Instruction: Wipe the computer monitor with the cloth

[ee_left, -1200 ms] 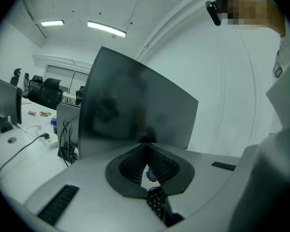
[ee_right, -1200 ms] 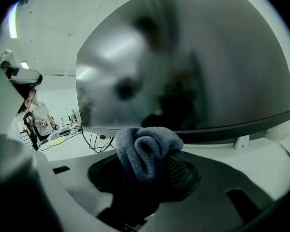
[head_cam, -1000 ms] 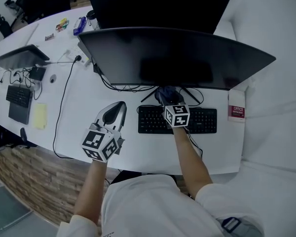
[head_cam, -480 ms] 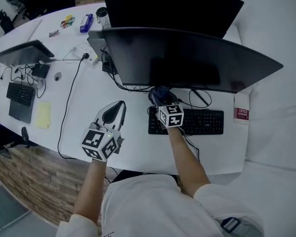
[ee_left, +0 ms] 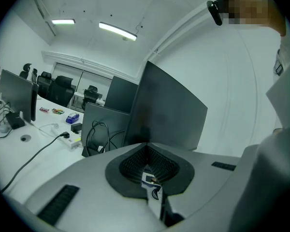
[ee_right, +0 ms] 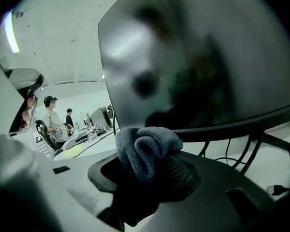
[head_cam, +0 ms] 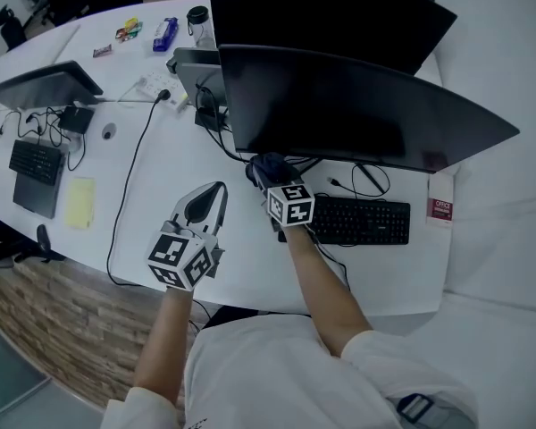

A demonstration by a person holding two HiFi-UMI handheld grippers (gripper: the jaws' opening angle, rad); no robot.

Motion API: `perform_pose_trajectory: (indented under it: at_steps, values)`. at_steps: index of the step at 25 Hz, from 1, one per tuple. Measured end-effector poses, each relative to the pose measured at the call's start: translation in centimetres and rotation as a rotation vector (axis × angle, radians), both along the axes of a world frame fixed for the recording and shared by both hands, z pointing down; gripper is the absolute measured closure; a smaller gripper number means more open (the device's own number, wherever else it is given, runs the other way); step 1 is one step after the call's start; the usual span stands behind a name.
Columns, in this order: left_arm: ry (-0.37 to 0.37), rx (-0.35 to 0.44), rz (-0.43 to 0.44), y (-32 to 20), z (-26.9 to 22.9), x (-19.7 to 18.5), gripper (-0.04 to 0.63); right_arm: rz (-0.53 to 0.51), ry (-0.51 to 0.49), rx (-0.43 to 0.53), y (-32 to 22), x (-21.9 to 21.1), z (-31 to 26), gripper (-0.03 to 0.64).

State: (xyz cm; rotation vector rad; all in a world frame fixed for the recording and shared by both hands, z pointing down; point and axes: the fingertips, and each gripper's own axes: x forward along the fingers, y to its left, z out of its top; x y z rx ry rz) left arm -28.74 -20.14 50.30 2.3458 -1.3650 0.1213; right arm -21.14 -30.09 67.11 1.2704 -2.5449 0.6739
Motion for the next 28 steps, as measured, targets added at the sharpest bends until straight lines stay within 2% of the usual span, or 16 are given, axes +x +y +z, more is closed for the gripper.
perform_pose_trajectory:
  at_steps: [6, 15, 18, 23, 28]
  values:
    - [0.009, 0.004, -0.007, -0.2, -0.3, -1.0, 0.584, -0.01, -0.048, -0.028, -0.1, -3.5, -0.1, 0.442]
    - [0.008, -0.003, -0.031, 0.0, 0.1, -3.2, 0.584, 0.034, -0.195, -0.095, -0.1, -7.0, -0.5, 0.442]
    - [0.01, -0.003, -0.035, 0.1, 0.1, -3.7, 0.584, 0.079, -0.276, -0.136, -0.1, -7.7, -0.9, 0.443]
    - [0.016, -0.002, -0.037, 0.3, 0.0, -4.4, 0.584, 0.193, -0.474, -0.215, -0.3, -8.1, -1.5, 0.443]
    - [0.019, 0.01, -0.037, 0.6, -0.4, -4.9, 0.584, 0.194, -0.567, -0.196, -0.7, -9.3, -3.9, 0.443]
